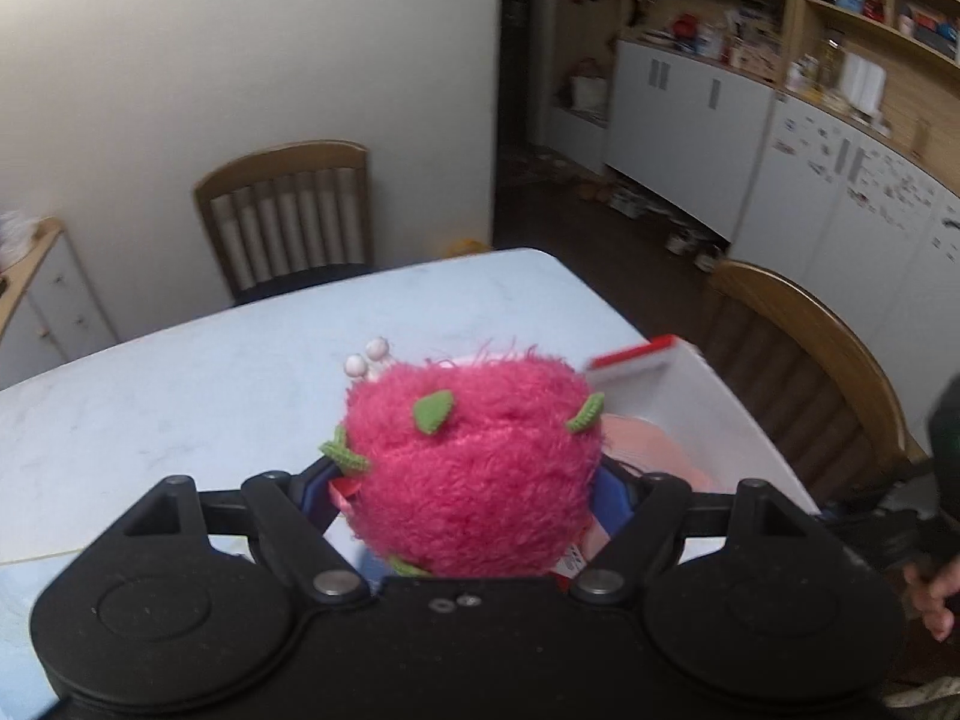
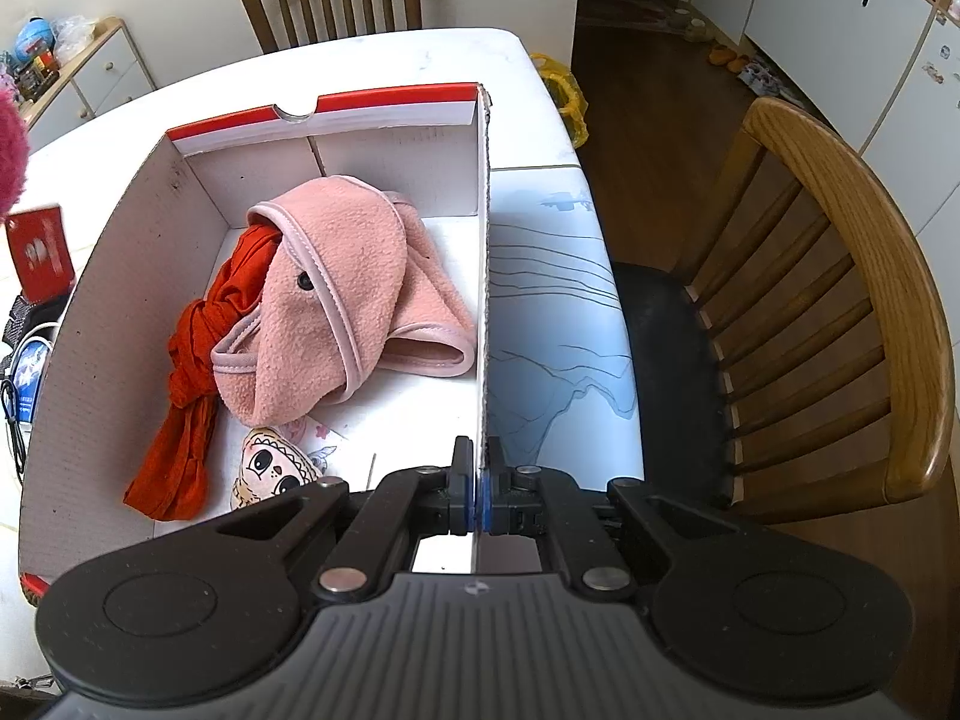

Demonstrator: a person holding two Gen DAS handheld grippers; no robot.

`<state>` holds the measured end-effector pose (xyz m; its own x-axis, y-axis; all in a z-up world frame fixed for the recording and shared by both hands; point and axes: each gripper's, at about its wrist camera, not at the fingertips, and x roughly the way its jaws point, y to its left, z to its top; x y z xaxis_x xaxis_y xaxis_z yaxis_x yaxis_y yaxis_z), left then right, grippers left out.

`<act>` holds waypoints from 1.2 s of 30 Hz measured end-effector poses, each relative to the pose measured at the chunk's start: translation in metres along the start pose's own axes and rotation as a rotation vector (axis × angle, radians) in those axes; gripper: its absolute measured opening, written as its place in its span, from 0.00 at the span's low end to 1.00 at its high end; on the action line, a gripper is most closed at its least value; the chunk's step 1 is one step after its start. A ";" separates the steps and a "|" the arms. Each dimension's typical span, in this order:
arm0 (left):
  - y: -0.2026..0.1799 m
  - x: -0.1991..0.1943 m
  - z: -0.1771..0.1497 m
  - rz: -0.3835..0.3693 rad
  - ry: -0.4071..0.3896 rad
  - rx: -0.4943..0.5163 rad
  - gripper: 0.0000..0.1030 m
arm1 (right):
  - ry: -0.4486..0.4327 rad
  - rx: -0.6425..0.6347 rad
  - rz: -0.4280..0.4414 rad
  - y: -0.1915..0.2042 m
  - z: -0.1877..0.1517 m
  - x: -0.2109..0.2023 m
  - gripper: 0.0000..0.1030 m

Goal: Organize objects
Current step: 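Lift the pink plush with the left gripper and drop it into the box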

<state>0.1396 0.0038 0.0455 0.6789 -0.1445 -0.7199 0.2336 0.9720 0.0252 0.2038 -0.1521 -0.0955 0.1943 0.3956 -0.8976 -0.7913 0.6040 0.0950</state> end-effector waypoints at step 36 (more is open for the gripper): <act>-0.157 0.092 -0.080 -0.218 0.298 0.333 0.77 | 0.008 -0.008 0.043 -0.007 0.002 0.002 0.02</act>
<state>0.1097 -0.1472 -0.0801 0.3720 -0.2316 -0.8989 0.5908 0.8059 0.0369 0.2108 -0.1547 -0.0972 0.1556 0.4156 -0.8961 -0.8033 0.5812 0.1301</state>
